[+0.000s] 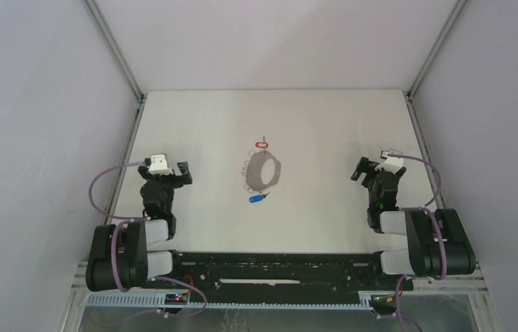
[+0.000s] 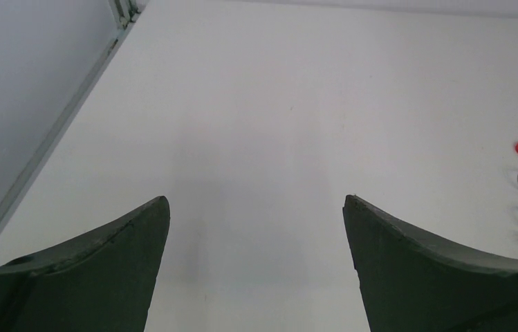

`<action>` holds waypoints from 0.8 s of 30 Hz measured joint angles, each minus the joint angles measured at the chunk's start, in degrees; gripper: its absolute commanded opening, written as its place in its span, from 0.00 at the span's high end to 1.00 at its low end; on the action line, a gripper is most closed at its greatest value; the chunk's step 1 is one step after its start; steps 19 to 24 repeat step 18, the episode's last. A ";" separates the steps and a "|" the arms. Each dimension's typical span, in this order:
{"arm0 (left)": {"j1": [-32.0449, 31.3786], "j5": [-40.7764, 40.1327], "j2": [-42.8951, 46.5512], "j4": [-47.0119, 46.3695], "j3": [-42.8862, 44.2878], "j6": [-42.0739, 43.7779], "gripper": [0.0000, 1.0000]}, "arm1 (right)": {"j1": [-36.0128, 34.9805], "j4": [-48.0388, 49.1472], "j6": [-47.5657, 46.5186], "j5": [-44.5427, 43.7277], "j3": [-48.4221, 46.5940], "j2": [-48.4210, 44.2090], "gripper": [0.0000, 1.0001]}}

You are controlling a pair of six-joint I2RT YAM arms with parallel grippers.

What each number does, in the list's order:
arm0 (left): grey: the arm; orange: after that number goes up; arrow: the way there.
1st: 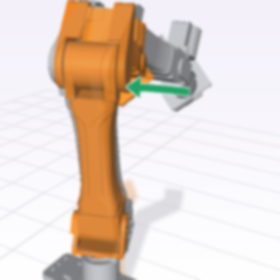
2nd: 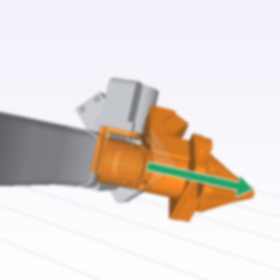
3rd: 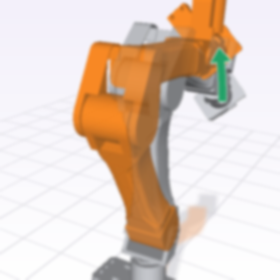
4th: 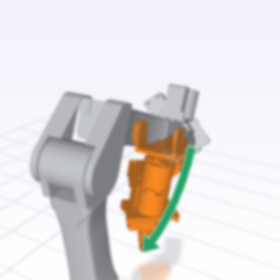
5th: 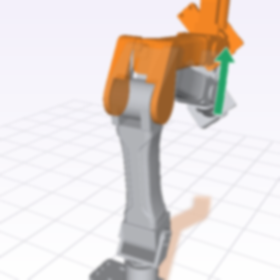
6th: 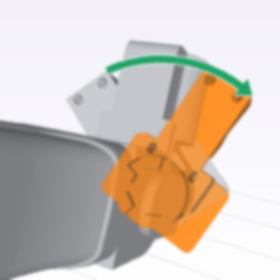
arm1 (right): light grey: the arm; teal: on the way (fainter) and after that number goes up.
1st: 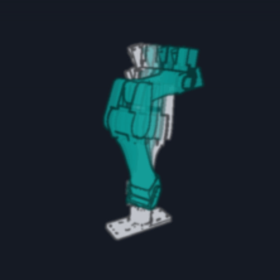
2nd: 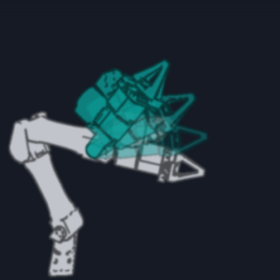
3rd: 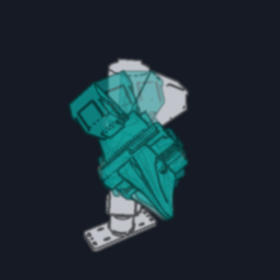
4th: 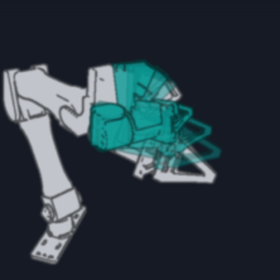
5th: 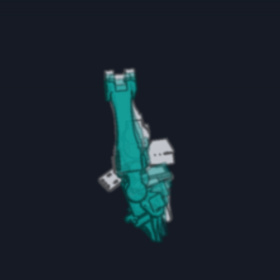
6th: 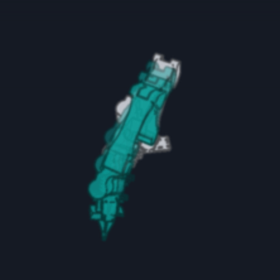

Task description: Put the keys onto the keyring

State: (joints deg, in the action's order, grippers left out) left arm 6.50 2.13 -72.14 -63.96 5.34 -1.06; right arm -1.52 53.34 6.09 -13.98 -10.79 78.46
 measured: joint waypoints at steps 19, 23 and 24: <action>-0.74 -0.74 -0.02 2.08 3.23 0.02 0.00 | 0.04 1.81 0.00 1.05 -1.46 -0.09 0.00; -0.74 -0.74 -0.02 2.08 3.23 0.02 0.00 | 0.04 1.81 0.00 1.05 -1.46 -0.09 0.00; -0.74 -0.74 -0.02 2.08 3.23 0.02 0.00 | 0.04 1.81 0.00 1.05 -1.46 -0.09 0.00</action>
